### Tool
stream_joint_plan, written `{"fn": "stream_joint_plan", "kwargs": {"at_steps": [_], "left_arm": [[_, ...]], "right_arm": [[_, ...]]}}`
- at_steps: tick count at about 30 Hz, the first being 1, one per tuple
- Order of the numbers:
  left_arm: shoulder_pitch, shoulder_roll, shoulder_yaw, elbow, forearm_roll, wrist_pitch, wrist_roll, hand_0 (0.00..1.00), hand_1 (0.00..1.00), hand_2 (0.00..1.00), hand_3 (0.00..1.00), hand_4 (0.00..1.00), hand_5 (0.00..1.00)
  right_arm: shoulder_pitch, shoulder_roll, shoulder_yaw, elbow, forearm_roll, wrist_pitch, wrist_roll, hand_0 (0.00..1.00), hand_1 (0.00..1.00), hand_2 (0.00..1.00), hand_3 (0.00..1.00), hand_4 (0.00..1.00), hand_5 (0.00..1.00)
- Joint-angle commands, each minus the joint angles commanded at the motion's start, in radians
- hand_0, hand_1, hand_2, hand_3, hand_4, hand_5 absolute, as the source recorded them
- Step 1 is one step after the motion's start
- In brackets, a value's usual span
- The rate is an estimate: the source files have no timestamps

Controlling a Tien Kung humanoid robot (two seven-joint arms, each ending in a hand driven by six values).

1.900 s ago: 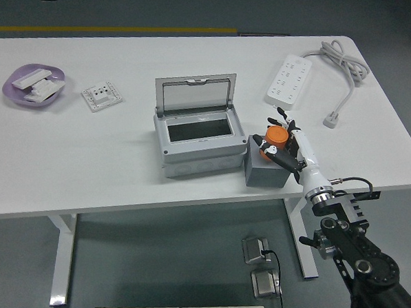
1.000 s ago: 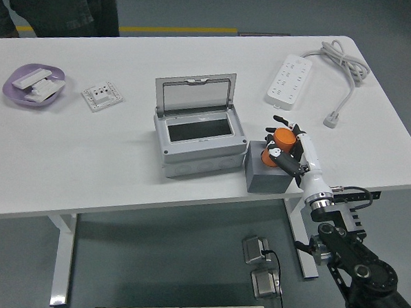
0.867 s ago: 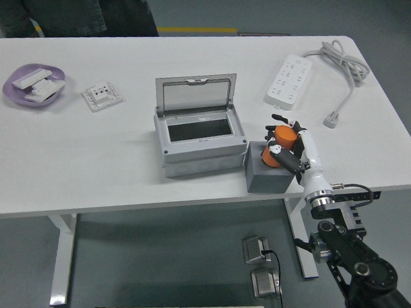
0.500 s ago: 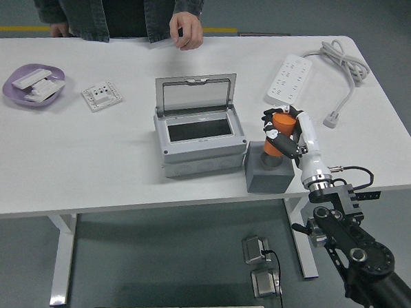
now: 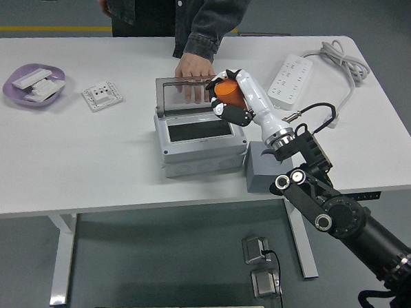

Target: Pick up the cylinder from the cube,place it in the box,flap close box

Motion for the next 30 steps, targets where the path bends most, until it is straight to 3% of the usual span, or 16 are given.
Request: {"fn": "stream_joint_plan", "kwargs": {"at_steps": [3,9,12,21,22,27,28,30], "left_arm": [[-0.002,0.004,0.0,0.0,0.002,0.001,0.0,0.636,0.54,0.538,0.62,0.592,0.129],[-0.005,0.009,0.001,0.0,0.006,0.001,0.002,0.636,0.541,0.537,0.62,0.597,0.136],[-0.008,0.011,0.0,0.0,0.007,0.001,0.002,0.635,0.544,0.537,0.62,0.601,0.15],[-0.023,0.017,-0.003,0.0,0.016,0.0,-0.003,0.635,0.544,0.537,0.621,0.603,0.151],[-0.024,0.017,-0.003,0.0,0.017,0.0,-0.004,0.635,0.544,0.538,0.622,0.603,0.152],[-0.031,0.021,0.0,0.0,0.022,-0.002,-0.008,0.635,0.544,0.538,0.622,0.603,0.152],[-0.032,0.022,0.001,0.0,0.022,-0.002,-0.009,0.635,0.544,0.538,0.621,0.603,0.153],[-0.032,0.022,0.003,0.0,0.022,-0.003,-0.01,0.635,0.544,0.538,0.621,0.603,0.153]], "right_arm": [[0.063,0.014,-0.051,-0.057,-0.077,0.004,-0.005,0.022,0.225,0.514,0.356,0.002,0.002],[0.163,0.056,-0.122,-0.169,-0.228,0.078,-0.049,0.002,0.205,0.514,0.354,0.002,0.002],[0.188,0.078,-0.145,-0.223,-0.287,0.095,-0.056,0.003,0.204,0.514,0.351,0.002,0.002],[0.21,0.078,-0.152,-0.336,-0.327,0.106,-0.037,0.037,0.228,0.523,0.36,0.002,0.002],[0.209,0.078,-0.155,-0.342,-0.324,0.102,-0.031,0.169,0.332,0.545,0.437,0.002,0.002],[0.207,0.078,-0.182,-0.375,-0.285,0.066,0.022,0.169,0.332,0.545,0.437,0.002,0.002],[0.206,0.078,-0.187,-0.379,-0.278,0.06,0.03,0.35,0.461,0.604,0.638,0.05,0.002],[0.205,0.078,-0.193,-0.381,-0.268,0.051,0.04,0.35,0.461,0.604,0.638,0.05,0.002]]}}
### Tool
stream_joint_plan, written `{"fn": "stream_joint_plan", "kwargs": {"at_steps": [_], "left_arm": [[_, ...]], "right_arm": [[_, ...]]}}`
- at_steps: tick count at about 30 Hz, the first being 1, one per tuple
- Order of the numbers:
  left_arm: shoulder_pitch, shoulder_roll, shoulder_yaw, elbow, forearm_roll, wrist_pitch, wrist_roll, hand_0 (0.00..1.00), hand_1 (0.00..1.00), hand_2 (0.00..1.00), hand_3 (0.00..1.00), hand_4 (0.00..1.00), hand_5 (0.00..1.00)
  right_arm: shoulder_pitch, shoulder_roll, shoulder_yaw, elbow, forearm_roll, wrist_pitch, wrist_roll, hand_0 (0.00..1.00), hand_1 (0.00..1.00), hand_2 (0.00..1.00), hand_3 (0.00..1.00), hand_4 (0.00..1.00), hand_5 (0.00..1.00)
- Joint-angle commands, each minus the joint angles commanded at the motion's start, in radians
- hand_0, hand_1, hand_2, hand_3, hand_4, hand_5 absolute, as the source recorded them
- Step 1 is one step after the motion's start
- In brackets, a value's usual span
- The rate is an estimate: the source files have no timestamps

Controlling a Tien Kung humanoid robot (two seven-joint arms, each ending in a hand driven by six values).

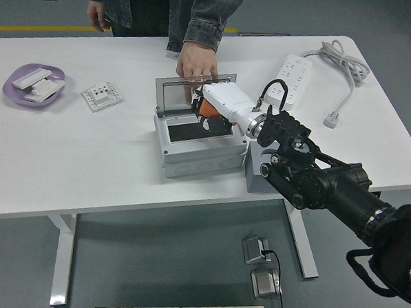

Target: Pick up the cylinder from the cube,place it in the box,flap close box

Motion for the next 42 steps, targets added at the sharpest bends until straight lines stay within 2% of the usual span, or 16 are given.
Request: {"fn": "stream_joint_plan", "kwargs": {"at_steps": [3,4,9,10,15,16,21,22,27,28,33,34,42], "left_arm": [[-0.001,0.0,0.002,0.0,0.0,-0.001,-0.001,0.635,0.544,0.538,0.621,0.603,0.153],[-0.002,0.0,0.002,0.0,0.0,-0.001,-0.002,0.634,0.544,0.538,0.621,0.603,0.153],[-0.007,-0.001,0.005,0.0,0.0,-0.002,-0.004,0.634,0.544,0.538,0.621,0.603,0.153],[-0.008,-0.001,0.007,0.0,-0.001,-0.002,-0.006,0.634,0.545,0.538,0.621,0.603,0.153],[-0.007,-0.003,0.014,0.0,-0.006,-0.004,-0.009,0.634,0.545,0.538,0.621,0.603,0.153],[-0.007,-0.003,0.014,0.0,-0.006,-0.004,-0.009,0.634,0.544,0.537,0.622,0.603,0.153],[-0.007,-0.004,0.017,0.0,-0.007,-0.005,-0.008,0.634,0.544,0.537,0.622,0.603,0.153],[-0.008,-0.004,0.018,0.0,-0.008,-0.005,-0.009,0.634,0.545,0.537,0.621,0.603,0.153],[-0.01,-0.004,0.019,0.0,-0.009,-0.005,-0.012,0.634,0.545,0.537,0.621,0.603,0.153],[-0.01,-0.004,0.02,0.0,-0.009,-0.005,-0.012,0.634,0.545,0.536,0.621,0.602,0.153],[-0.012,-0.006,0.023,0.0,-0.009,-0.006,-0.012,0.634,0.545,0.536,0.621,0.602,0.153],[-0.012,-0.006,0.024,0.0,-0.01,-0.006,-0.013,0.634,0.545,0.532,0.619,0.602,0.15],[-0.013,-0.006,0.028,0.0,-0.013,-0.008,-0.014,0.634,0.545,0.533,0.62,0.602,0.147]], "right_arm": [[0.002,0.0,-0.012,0.008,0.011,-0.013,0.011,0.35,0.461,0.604,0.638,0.05,0.002],[0.003,0.0,-0.016,0.011,0.013,-0.016,0.012,0.354,0.502,0.655,0.749,0.271,0.108],[0.004,0.0,-0.032,0.02,0.019,-0.024,0.016,0.354,0.502,0.655,0.749,0.271,0.108],[0.003,0.0,-0.035,0.02,0.02,-0.024,0.016,0.275,0.452,0.655,0.797,0.552,0.204],[-0.004,0.0,-0.043,0.019,0.024,-0.025,0.015,0.275,0.452,0.655,0.797,0.552,0.204],[-0.005,0.0,-0.043,0.019,0.024,-0.025,0.014,0.259,0.44,0.654,0.809,0.578,0.207],[-0.011,0.0,-0.032,0.015,0.025,-0.033,0.014,0.259,0.44,0.654,0.809,0.578,0.207],[-0.012,0.0,-0.029,0.013,0.025,-0.034,0.015,0.252,0.425,0.658,0.833,0.622,0.221],[-0.015,0.0,-0.025,0.012,0.027,-0.038,0.015,0.252,0.425,0.658,0.833,0.622,0.221],[-0.016,0.0,-0.023,0.013,0.027,-0.039,0.016,0.245,0.405,0.645,0.832,0.659,0.259],[-0.016,0.0,-0.018,0.007,0.026,-0.041,0.018,0.245,0.405,0.645,0.832,0.659,0.259],[-0.015,0.0,-0.018,0.005,0.026,-0.041,0.018,0.236,0.384,0.614,0.832,0.68,0.287],[-0.014,0.0,-0.019,-0.004,0.024,-0.041,0.025,0.233,0.376,0.599,0.831,0.704,0.315]]}}
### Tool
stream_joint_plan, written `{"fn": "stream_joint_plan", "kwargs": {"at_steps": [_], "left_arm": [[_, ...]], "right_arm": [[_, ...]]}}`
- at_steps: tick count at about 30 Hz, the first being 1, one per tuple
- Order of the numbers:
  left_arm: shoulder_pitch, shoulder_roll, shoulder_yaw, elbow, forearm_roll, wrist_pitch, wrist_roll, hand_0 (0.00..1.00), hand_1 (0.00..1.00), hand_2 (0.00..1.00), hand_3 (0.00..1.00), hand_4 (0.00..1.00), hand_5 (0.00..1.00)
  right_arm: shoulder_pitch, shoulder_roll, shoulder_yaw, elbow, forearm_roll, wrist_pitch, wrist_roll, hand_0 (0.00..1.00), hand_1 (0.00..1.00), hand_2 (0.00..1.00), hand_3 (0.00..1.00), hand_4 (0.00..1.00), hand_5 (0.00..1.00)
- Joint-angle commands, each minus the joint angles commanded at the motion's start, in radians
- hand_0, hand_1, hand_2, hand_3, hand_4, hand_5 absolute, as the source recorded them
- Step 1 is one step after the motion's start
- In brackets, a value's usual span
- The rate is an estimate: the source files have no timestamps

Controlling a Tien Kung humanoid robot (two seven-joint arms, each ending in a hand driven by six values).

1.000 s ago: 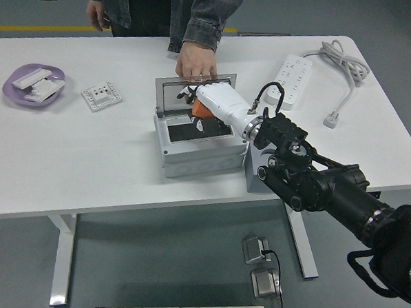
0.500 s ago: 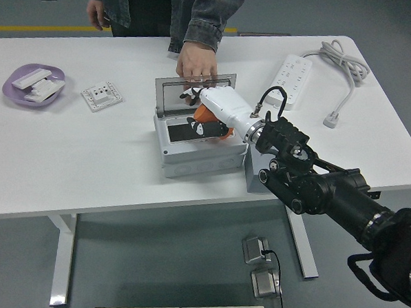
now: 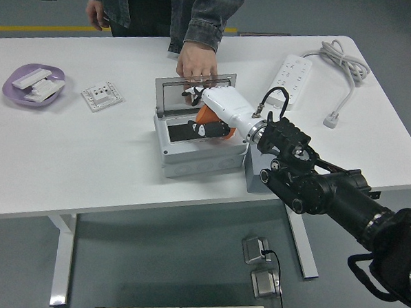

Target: Pick up the cylinder from the cube,place it in the box,flap close box

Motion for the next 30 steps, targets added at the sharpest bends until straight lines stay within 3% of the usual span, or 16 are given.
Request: {"fn": "stream_joint_plan", "kwargs": {"at_steps": [3,4,9,10,15,16,21,22,27,28,30], "left_arm": [[0.0,0.0,0.002,0.0,-0.001,-0.001,0.0,0.634,0.545,0.533,0.62,0.602,0.147],[0.0,0.001,0.002,0.0,-0.001,-0.001,0.0,0.634,0.543,0.527,0.618,0.597,0.145],[0.0,0.001,0.004,0.0,-0.002,-0.002,0.001,0.634,0.543,0.527,0.618,0.597,0.145],[0.0,0.001,0.004,0.0,-0.002,-0.003,0.001,0.634,0.543,0.518,0.616,0.594,0.145],[0.0,0.0,0.003,0.0,0.0,-0.004,0.0,0.634,0.543,0.518,0.616,0.594,0.145],[0.0,0.0,0.003,0.0,0.0,-0.004,0.0,0.633,0.543,0.511,0.613,0.587,0.15],[0.002,0.0,0.003,0.0,0.001,-0.004,0.001,0.633,0.543,0.511,0.613,0.587,0.15],[0.002,0.0,0.003,0.0,0.002,-0.004,0.001,0.635,0.543,0.504,0.613,0.586,0.15],[0.004,0.0,0.002,0.0,0.004,-0.004,0.002,0.635,0.543,0.504,0.613,0.586,0.15],[0.004,0.0,0.002,0.0,0.004,-0.004,0.002,0.634,0.542,0.504,0.611,0.581,0.156],[0.005,0.0,0.002,0.0,0.003,-0.004,0.001,0.634,0.542,0.504,0.611,0.581,0.156]], "right_arm": [[0.0,0.0,0.001,-0.005,-0.004,0.003,0.001,0.233,0.376,0.599,0.831,0.704,0.315],[0.0,0.0,0.002,-0.006,-0.005,0.004,0.002,0.233,0.371,0.587,0.828,0.767,0.338],[0.001,0.0,0.007,-0.012,-0.008,0.015,0.003,0.233,0.371,0.587,0.828,0.767,0.338],[0.001,0.0,0.007,-0.012,-0.009,0.016,0.003,0.257,0.408,0.622,0.834,0.922,0.383],[0.0,0.0,0.012,-0.016,-0.008,0.021,0.004,0.257,0.408,0.622,0.834,0.922,0.383],[0.0,0.0,0.012,-0.017,-0.008,0.022,0.004,0.492,0.576,0.667,0.846,0.94,0.39],[-0.001,0.0,0.012,-0.016,-0.006,0.022,0.005,0.492,0.576,0.667,0.846,0.94,0.39],[-0.002,0.0,0.013,-0.015,-0.006,0.022,0.005,0.7,0.673,0.712,0.851,0.944,0.387],[-0.002,0.0,0.021,-0.007,-0.007,0.024,0.004,0.7,0.673,0.712,0.851,0.944,0.387],[-0.002,0.0,0.022,-0.005,-0.007,0.024,0.003,0.756,0.703,0.725,0.853,0.946,0.389],[-0.003,0.0,0.023,-0.001,-0.006,0.023,0.002,0.756,0.703,0.725,0.853,0.946,0.389]]}}
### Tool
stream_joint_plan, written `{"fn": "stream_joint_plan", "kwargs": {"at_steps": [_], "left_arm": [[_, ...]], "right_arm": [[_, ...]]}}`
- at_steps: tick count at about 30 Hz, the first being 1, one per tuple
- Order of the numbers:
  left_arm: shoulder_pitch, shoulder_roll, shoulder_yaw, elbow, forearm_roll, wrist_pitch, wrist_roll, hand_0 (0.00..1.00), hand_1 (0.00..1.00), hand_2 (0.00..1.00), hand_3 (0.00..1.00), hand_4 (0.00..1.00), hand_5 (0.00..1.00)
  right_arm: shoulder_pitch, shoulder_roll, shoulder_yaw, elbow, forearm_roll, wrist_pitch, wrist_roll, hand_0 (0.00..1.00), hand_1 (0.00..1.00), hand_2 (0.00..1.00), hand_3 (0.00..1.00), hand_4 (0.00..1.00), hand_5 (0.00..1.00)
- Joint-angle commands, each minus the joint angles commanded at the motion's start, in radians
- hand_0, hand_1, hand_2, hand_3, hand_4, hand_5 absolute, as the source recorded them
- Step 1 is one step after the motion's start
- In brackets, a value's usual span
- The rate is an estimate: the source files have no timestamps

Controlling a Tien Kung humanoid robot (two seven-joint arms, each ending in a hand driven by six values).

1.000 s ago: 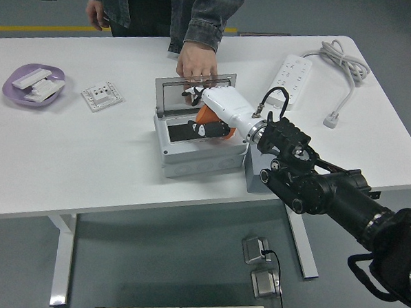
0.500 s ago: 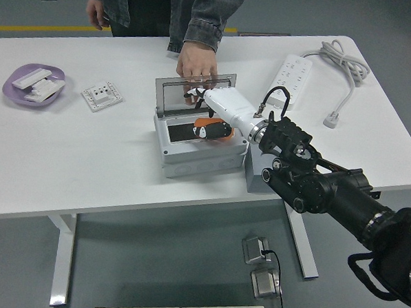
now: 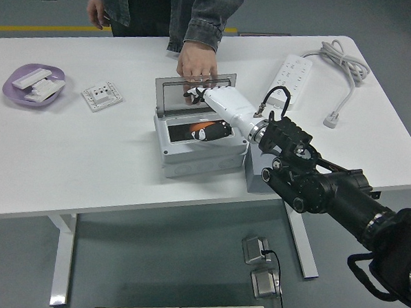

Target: Pick up the cylinder from the cube,place it in the box,flap close box

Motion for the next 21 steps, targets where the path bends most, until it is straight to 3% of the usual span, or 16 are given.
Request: {"fn": "stream_joint_plan", "kwargs": {"at_steps": [6,12,18,21], "left_arm": [[0.008,-0.004,-0.004,0.0,-0.003,0.0,-0.001,0.634,0.54,0.505,0.611,0.576,0.161],[0.017,-0.008,-0.015,0.0,-0.006,-0.001,-0.005,0.634,0.54,0.502,0.61,0.574,0.165],[0.018,-0.01,-0.024,0.0,-0.005,-0.002,-0.007,0.633,0.539,0.501,0.608,0.574,0.166],[0.016,-0.009,-0.026,0.0,-0.004,-0.002,-0.008,0.633,0.539,0.501,0.608,0.574,0.166]], "right_arm": [[-0.018,-0.01,-0.017,0.083,0.054,0.01,-0.019,0.763,0.705,0.725,0.854,0.947,0.39],[-0.038,-0.091,-0.034,0.226,0.151,0.05,-0.068,0.773,0.707,0.726,0.858,0.948,0.393],[-0.017,-0.154,0.01,0.373,0.19,0.095,-0.111,0.752,0.695,0.723,0.862,0.947,0.394],[0.013,-0.157,0.043,0.381,0.198,0.104,-0.111,0.752,0.695,0.723,0.862,0.947,0.394]]}}
